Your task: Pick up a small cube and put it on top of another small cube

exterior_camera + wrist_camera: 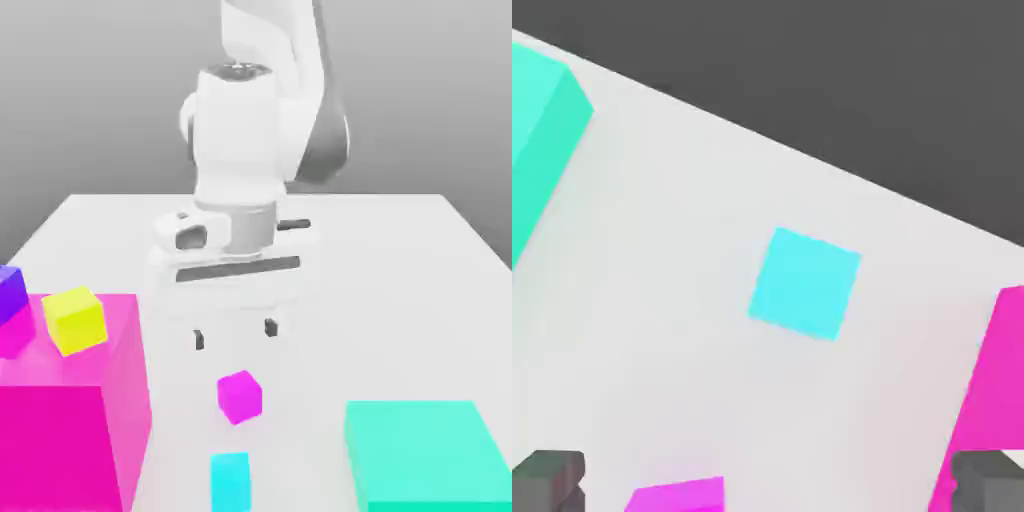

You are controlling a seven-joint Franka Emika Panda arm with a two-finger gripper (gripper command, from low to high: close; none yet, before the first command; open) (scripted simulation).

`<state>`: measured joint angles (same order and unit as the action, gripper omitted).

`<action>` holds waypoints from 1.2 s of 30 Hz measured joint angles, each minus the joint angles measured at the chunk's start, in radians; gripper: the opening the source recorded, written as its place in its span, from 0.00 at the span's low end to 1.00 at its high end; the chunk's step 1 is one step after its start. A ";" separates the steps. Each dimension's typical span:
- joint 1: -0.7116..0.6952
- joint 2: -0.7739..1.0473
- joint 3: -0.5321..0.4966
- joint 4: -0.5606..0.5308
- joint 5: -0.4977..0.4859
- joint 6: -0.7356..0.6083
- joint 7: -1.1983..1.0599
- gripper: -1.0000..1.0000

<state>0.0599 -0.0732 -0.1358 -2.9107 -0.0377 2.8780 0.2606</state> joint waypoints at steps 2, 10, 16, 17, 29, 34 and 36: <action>-0.008 0.090 0.019 -0.011 0.044 0.071 -0.052 0.50; -0.100 0.312 0.125 0.021 0.111 0.251 -0.109 0.00; -0.099 0.299 0.124 0.019 0.104 0.239 -0.103 0.00; -0.091 0.270 0.114 0.013 0.096 0.215 -0.096 0.00; -0.100 0.130 0.112 0.156 0.122 -0.124 -0.113 0.00; -0.110 0.225 0.114 0.336 0.146 -0.261 -0.126 0.00; -0.112 0.262 0.114 0.408 0.148 -0.315 -0.126 0.00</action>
<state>-0.0522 0.1889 -0.0222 -2.5028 0.1101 2.5626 0.1347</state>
